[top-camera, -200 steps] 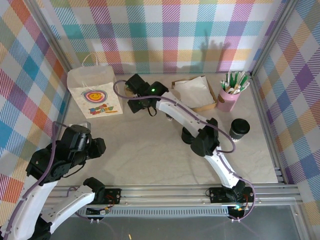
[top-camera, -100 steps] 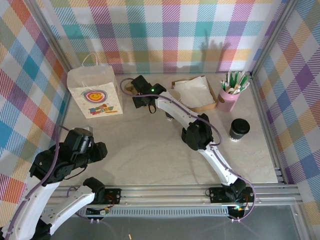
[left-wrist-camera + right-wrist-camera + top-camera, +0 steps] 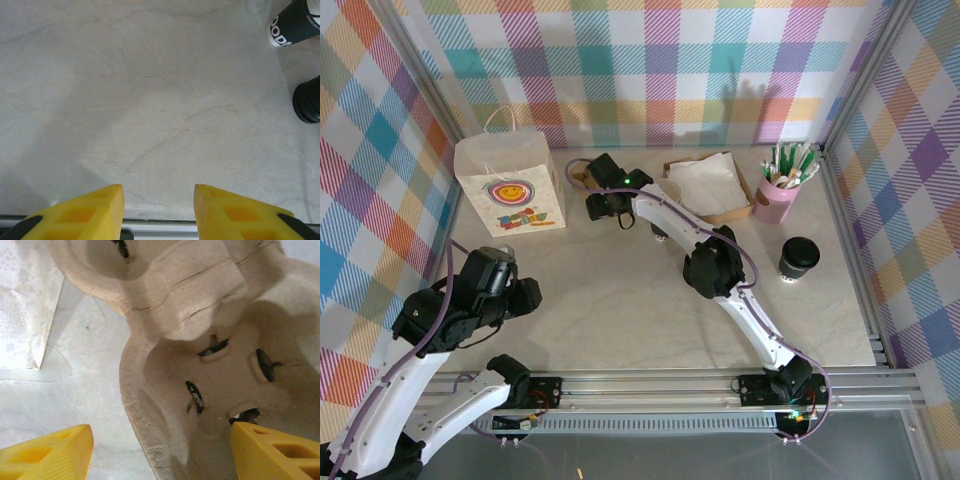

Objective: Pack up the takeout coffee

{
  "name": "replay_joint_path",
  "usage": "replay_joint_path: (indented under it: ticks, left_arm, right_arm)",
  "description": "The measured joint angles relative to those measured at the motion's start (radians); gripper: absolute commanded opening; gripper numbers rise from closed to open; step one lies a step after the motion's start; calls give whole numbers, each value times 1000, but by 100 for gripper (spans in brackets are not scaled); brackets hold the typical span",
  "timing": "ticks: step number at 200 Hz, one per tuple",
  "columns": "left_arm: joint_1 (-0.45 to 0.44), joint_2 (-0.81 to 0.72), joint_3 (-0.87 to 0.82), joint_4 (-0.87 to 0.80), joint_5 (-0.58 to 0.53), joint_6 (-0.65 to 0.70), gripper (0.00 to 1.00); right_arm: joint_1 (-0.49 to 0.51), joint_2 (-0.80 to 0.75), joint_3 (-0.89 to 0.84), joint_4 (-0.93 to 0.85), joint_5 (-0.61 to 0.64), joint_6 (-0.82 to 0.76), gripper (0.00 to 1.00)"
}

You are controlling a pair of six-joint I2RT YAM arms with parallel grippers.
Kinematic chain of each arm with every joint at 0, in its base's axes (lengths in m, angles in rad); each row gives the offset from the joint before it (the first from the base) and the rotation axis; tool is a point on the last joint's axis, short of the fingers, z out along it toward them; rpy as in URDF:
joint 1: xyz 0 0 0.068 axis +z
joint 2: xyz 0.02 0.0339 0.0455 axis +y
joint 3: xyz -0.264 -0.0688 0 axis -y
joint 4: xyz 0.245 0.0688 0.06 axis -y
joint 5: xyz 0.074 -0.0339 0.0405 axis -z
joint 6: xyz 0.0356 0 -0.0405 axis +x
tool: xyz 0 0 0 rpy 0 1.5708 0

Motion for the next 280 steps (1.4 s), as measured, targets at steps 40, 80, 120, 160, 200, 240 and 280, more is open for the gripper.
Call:
replay_joint_path:
  ticks: [40,80,120,160,200,240,280]
  left_arm:
    - [0,15,1,0,-1,19,41]
    - [0,23,12,0,-2,31,41]
    - [0,19,14,0,-13,31,41]
    - [0,18,27,0,-25,31,41]
    - [0,16,34,0,-48,40,41]
    - [0,10,56,0,-73,61,41]
    - [0,-15,57,-2,-72,62,41]
  right_arm:
    - [6,-1,0,0,-62,0,70]
    - [38,-5,-2,-6,-102,0,69]
    - [68,-13,-10,-42,-123,1,69]
    - [82,-52,-48,-53,-32,3,69]
    - [82,-85,-48,-18,74,52,69]
    - [82,-85,-48,8,212,140,68]
    - [82,-85,-48,34,328,200,62]
